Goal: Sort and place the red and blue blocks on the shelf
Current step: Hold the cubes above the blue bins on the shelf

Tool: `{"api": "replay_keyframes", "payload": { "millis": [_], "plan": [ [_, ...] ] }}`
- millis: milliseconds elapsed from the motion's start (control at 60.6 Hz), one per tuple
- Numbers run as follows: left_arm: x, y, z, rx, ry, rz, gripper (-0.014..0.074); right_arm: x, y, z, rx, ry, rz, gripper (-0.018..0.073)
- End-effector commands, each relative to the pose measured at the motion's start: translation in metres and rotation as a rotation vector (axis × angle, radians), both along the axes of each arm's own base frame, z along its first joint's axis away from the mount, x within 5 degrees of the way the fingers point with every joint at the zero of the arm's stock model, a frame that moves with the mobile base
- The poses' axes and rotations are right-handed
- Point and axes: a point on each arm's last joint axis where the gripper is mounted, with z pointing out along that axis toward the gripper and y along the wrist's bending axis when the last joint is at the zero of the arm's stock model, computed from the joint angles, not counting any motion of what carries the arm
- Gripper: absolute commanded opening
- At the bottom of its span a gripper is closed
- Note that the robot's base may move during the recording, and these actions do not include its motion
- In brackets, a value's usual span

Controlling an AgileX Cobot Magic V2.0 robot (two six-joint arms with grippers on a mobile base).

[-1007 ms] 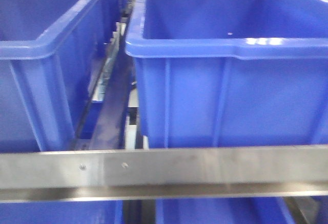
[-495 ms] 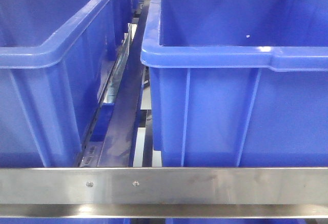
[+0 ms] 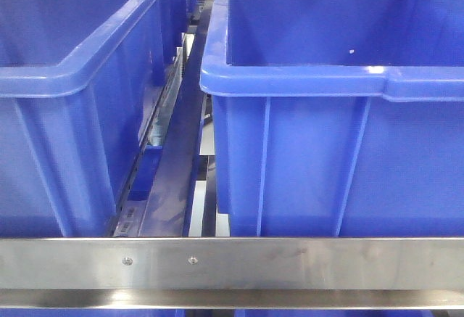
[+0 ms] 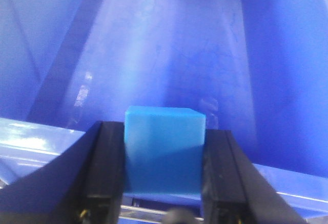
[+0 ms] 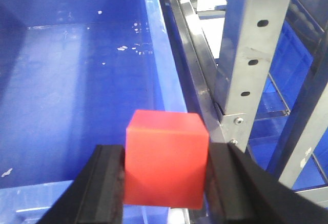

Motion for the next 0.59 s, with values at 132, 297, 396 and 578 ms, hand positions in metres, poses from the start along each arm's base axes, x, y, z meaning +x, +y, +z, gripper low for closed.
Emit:
{"api": "replay_keyframes", "payload": {
  "millis": [132, 297, 396, 578],
  "plan": [
    [0.0033, -0.0003, 0.0161, -0.009, -0.104, -0.001, 0.0122, 0.0015, -0.0003, 0.0168, -0.029, -0.114, 0.002, 0.0057],
    [0.0033, -0.0003, 0.0161, -0.009, -0.104, -0.001, 0.0122, 0.0015, -0.0003, 0.0168, -0.029, -0.114, 0.002, 0.0057],
    [0.0034, -0.0003, 0.0163, -0.009, -0.106, -0.001, 0.0122, 0.0015, -0.0003, 0.0168, -0.029, -0.114, 0.002, 0.0057],
    [0.0034, -0.0003, 0.0161, -0.009, -0.104, -0.001, 0.0122, 0.0015, -0.0003, 0.0168, -0.029, -0.114, 0.002, 0.0057]
  ]
}}
